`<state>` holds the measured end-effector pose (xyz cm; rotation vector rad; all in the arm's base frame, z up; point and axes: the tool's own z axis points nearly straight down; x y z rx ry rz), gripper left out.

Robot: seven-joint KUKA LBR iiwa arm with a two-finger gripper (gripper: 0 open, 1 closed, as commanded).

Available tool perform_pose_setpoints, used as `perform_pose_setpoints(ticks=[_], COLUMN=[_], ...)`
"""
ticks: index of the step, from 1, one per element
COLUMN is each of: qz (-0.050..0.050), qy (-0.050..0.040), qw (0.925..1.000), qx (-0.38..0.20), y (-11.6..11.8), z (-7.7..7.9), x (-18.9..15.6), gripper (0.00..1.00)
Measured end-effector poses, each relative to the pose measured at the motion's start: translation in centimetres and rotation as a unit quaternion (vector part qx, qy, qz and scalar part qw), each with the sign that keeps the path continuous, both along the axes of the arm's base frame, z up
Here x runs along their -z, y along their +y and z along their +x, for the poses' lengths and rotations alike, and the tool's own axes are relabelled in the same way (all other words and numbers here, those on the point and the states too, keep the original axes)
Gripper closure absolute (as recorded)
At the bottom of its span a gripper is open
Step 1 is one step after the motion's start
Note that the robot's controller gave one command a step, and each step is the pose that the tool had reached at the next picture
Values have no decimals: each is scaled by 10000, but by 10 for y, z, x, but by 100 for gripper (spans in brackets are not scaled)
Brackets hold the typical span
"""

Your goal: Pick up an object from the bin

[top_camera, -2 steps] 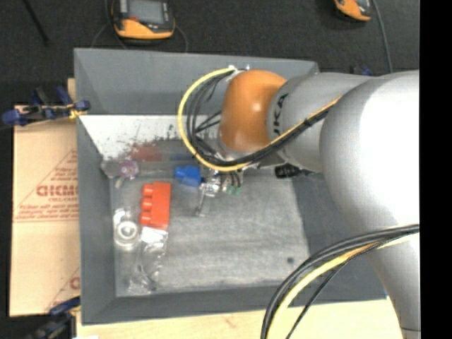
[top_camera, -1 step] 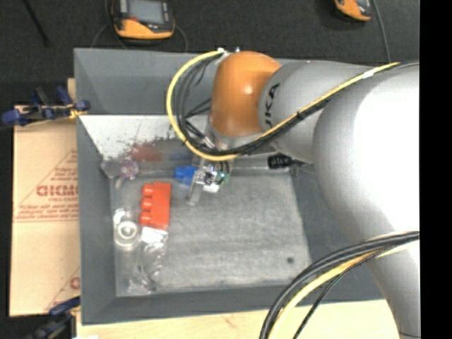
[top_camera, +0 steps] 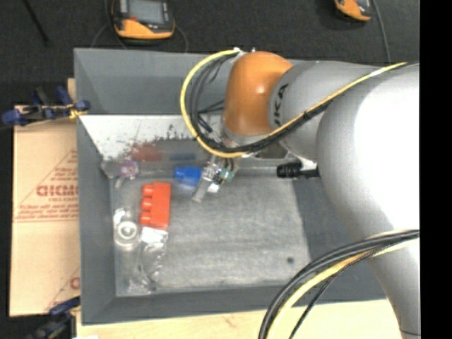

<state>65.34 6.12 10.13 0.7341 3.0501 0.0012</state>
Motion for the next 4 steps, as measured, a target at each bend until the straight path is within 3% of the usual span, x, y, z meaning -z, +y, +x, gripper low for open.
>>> perform_pose_setpoints(ticks=[1,2,3,4], qz=[4,14,6,-4], qy=[71,21,-9,-3], qw=[9977,9843,9846,9847], qx=[676,1762,1750,1742], y=[11,20,19,17], z=[-1,0,1,3], x=[31,30,28,26], gripper=[0,0,100,100])
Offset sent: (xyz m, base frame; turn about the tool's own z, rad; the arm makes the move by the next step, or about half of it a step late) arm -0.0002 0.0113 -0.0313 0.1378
